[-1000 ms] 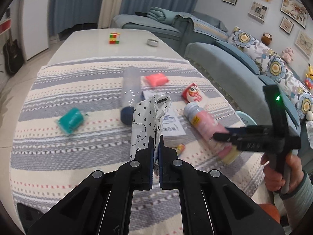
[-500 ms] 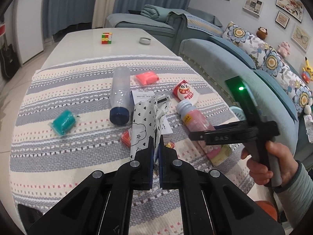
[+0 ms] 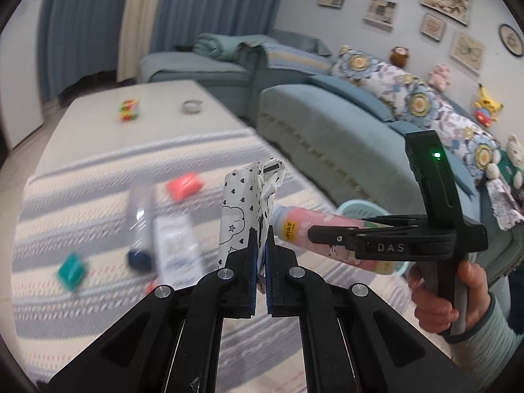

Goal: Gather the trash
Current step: 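Carry tissue pack and pink bottle to the basket and release both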

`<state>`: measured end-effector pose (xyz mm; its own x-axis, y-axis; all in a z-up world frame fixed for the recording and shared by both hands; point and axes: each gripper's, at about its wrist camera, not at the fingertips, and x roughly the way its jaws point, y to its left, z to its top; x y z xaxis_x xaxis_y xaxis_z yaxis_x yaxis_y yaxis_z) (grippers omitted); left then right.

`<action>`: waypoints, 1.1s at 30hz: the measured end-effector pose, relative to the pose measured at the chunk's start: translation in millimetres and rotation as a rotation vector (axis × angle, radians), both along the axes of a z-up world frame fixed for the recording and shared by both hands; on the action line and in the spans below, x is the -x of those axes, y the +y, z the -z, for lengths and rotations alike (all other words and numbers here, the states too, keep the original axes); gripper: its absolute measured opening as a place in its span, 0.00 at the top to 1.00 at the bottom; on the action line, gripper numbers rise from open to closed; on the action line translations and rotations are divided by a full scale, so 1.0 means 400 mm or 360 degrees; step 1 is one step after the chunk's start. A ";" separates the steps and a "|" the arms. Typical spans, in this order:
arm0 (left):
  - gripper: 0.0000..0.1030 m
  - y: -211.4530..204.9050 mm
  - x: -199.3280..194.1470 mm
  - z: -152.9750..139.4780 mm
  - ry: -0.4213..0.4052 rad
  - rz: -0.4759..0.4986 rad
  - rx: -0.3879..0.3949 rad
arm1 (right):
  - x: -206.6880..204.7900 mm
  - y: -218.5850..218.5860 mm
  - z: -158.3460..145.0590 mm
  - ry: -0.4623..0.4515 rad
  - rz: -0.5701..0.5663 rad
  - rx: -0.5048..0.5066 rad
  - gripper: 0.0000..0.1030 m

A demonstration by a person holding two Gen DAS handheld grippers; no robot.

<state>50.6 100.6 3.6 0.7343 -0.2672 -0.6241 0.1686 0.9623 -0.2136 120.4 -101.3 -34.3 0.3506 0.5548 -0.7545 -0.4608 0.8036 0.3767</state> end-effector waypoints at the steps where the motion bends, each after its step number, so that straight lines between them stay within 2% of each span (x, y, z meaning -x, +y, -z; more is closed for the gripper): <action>1: 0.98 -0.020 -0.011 -0.009 -0.0014 0.0024 0.0005 | 0.002 -0.032 -0.019 -0.0024 0.0027 -0.0024 0.56; 7: 0.98 -0.183 -0.090 -0.054 -0.0086 0.0207 0.0034 | 0.007 -0.249 -0.122 -0.0211 0.0287 -0.0134 0.56; 11: 0.98 -0.307 -0.150 -0.055 -0.0088 0.0334 0.0062 | 0.000 -0.399 -0.134 -0.0317 0.0525 -0.0048 0.56; 14: 0.98 -0.409 -0.205 -0.030 -0.0035 0.0436 0.0099 | -0.007 -0.497 -0.113 -0.0334 0.0685 -0.0001 0.56; 17: 0.98 -0.500 -0.259 0.018 0.0067 0.0534 0.0110 | -0.020 -0.584 -0.055 -0.0266 0.0828 -0.0020 0.56; 22: 0.98 -0.643 -0.347 0.156 0.0306 0.0701 0.0107 | -0.054 -0.683 0.081 -0.0089 0.1007 -0.0032 0.56; 30: 0.97 -0.721 -0.410 0.342 0.0544 0.0780 0.0055 | -0.101 -0.745 0.302 0.0207 0.1163 -0.0012 0.56; 31: 0.96 -0.725 -0.417 0.353 0.0564 0.0781 0.0059 | -0.108 -0.747 0.326 0.0238 0.1182 -0.0009 0.56; 33: 0.83 -0.726 -0.427 0.369 0.0583 0.0766 0.0055 | -0.117 -0.742 0.353 0.0275 0.1203 0.0013 0.56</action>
